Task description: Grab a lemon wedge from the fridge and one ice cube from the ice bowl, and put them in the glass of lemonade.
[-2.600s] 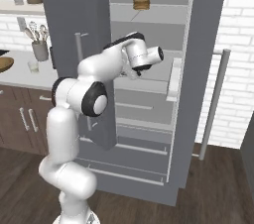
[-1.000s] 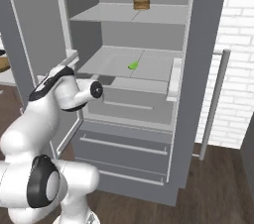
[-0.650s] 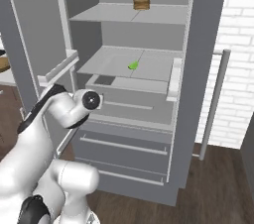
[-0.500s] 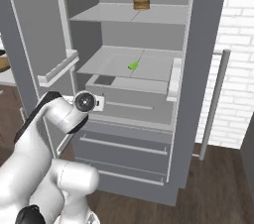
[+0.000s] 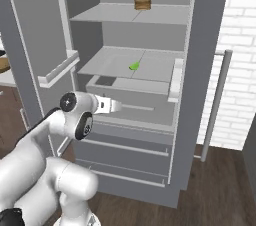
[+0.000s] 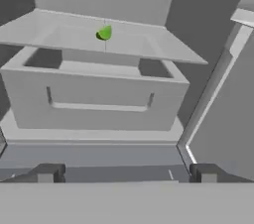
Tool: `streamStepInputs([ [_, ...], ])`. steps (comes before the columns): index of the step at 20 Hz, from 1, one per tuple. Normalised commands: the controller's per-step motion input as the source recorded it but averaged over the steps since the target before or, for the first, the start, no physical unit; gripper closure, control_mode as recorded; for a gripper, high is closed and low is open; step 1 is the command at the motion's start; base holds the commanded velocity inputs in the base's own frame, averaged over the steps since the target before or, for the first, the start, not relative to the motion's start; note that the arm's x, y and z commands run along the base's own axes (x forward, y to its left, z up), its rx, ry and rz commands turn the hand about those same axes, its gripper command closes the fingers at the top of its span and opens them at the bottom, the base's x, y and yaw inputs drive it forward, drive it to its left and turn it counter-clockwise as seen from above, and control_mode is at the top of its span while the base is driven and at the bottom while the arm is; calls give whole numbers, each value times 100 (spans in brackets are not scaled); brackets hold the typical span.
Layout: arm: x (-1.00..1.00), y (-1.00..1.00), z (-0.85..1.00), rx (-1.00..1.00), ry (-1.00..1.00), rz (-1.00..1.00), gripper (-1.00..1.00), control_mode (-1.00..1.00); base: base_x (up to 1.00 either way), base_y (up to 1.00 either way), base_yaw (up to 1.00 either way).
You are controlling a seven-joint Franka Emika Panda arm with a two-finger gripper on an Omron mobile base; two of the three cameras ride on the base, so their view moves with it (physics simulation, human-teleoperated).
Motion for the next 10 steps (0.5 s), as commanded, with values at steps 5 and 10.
streamStepInputs([
  [5, -24, -56, 87, -9, 0, -29, -100, -100, 0, 0, 0],
  [10, -83, -2, 85, 12, 4, -2, -100, -100, 0, 0, 0],
])
